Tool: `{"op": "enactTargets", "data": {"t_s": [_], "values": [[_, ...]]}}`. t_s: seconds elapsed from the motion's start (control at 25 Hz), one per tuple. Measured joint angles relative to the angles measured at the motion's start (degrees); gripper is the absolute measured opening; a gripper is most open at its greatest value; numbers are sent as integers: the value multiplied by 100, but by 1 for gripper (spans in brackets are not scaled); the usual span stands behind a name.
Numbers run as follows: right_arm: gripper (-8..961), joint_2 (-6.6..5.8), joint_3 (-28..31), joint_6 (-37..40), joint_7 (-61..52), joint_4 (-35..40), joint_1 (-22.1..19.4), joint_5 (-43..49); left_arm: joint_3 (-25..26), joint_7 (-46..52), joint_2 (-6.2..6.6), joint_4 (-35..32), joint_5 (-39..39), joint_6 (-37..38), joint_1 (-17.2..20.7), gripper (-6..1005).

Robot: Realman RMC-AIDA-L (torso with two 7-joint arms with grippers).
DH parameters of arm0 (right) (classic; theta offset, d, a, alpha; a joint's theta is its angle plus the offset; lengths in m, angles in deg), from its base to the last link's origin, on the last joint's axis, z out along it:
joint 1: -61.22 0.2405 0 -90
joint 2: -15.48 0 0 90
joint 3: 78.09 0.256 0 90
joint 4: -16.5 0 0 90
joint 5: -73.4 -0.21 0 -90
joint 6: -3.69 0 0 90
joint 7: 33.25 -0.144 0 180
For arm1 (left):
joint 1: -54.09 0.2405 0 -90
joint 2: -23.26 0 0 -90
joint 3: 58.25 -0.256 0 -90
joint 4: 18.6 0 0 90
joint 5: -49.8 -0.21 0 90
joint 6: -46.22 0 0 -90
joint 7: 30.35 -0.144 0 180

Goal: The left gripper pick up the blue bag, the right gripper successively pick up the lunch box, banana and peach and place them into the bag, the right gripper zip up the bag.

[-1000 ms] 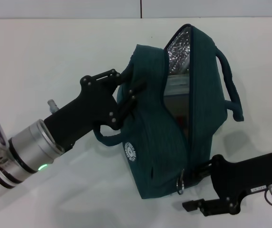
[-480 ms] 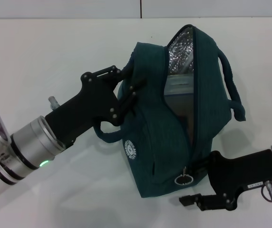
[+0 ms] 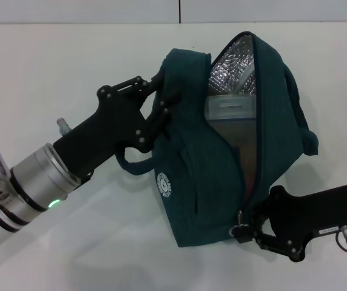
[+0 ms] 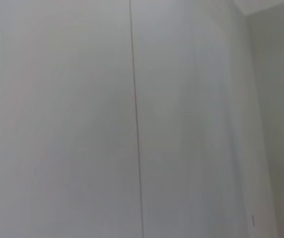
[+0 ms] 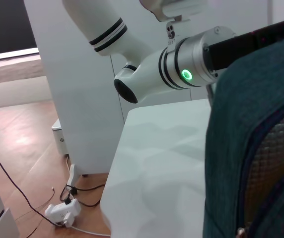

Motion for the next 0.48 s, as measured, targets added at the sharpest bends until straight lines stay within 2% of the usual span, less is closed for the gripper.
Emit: {"op": "enactTargets", "data": {"t_s": [0.36, 0.48], "values": [[29, -3, -6, 35, 93, 197, -78, -153, -1, 19, 0, 88, 120, 17, 54, 428], [29, -10, -2, 120, 98, 238, -115, -271, -1, 53, 7, 174, 122, 51, 70, 435]]}}
